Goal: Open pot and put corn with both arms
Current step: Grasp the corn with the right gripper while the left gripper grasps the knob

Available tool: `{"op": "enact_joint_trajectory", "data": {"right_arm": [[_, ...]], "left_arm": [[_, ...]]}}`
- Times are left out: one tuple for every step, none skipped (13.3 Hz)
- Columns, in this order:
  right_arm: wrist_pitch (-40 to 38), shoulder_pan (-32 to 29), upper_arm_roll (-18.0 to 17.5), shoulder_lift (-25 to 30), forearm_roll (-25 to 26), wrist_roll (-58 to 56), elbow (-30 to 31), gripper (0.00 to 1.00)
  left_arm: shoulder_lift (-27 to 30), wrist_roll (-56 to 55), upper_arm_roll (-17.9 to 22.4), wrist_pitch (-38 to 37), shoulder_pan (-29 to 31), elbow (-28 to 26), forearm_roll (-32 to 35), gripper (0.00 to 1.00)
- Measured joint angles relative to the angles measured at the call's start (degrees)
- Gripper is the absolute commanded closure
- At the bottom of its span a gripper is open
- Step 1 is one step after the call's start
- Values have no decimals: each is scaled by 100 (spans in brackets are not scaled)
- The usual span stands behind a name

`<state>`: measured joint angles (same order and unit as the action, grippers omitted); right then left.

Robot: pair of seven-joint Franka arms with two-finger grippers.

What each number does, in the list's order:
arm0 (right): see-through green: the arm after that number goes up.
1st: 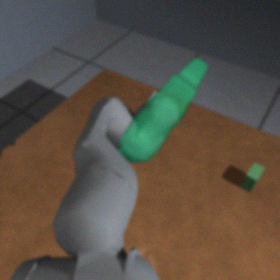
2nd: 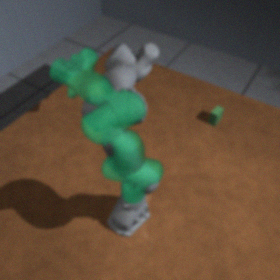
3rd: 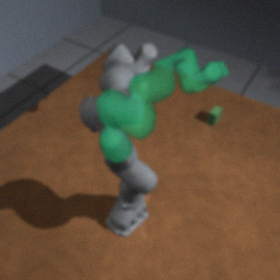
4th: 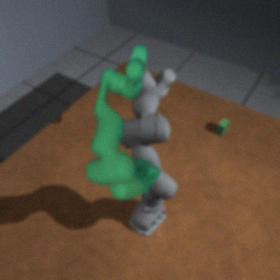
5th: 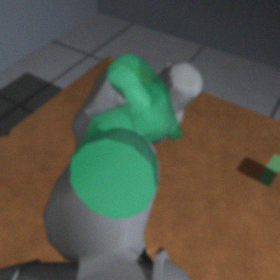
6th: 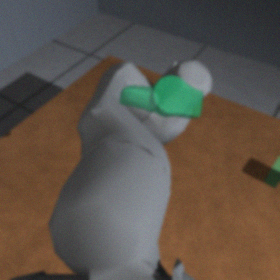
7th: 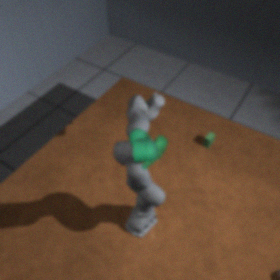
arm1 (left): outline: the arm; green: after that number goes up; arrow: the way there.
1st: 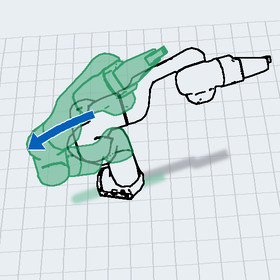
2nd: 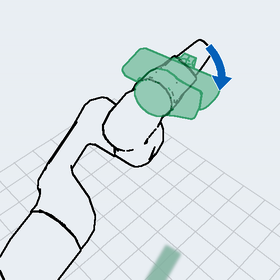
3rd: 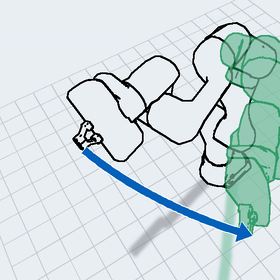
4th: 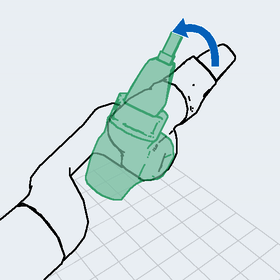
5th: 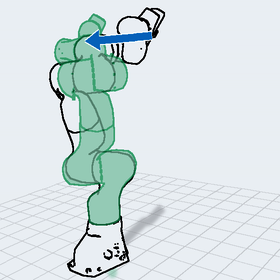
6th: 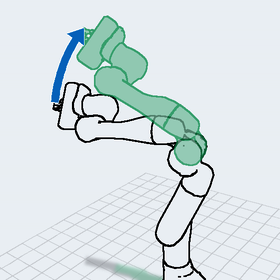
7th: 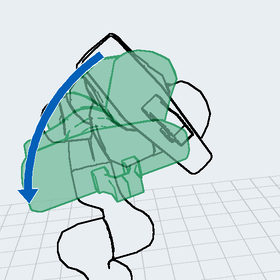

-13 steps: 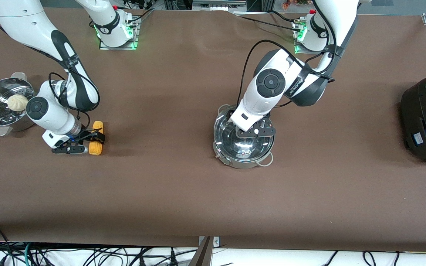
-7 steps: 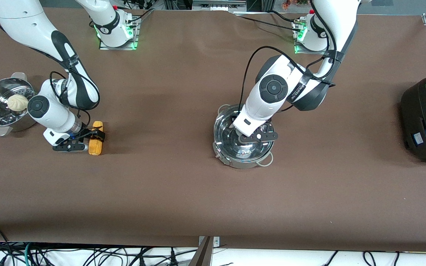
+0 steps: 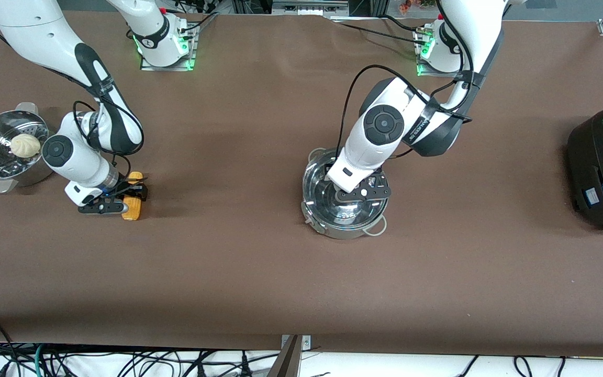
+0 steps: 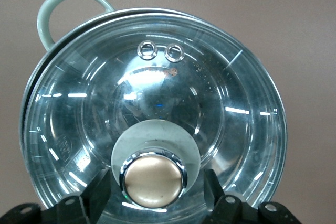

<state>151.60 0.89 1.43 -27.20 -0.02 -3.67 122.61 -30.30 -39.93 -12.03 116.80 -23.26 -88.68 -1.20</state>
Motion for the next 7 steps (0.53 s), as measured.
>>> {"op": "enact_joint_trajectory", "data": {"right_arm": [[0,3,-1,4,2,-1,0,100],[0,3,-2,4,3,-5,0,100],[3,3,-5,4,8,-9,-4,100],[11,4,-21,4,10,-13,-16,100],[20,6,-56,6,10,-15,-37,100],[15,13,-81,10,10,-16,-69,100],[-29,19,-95,14,10,-16,-123,100]], "left_arm": [[-15,0,5,0,-7,17,0,28],[-28,0,13,1,-14,31,0,29],[-37,0,23,1,-17,42,0,31],[-42,0,31,1,-18,51,0,32],[-43,0,38,1,-21,56,0,35],[-43,0,43,1,-25,58,0,41],[-44,0,47,1,-29,59,0,44]]}}
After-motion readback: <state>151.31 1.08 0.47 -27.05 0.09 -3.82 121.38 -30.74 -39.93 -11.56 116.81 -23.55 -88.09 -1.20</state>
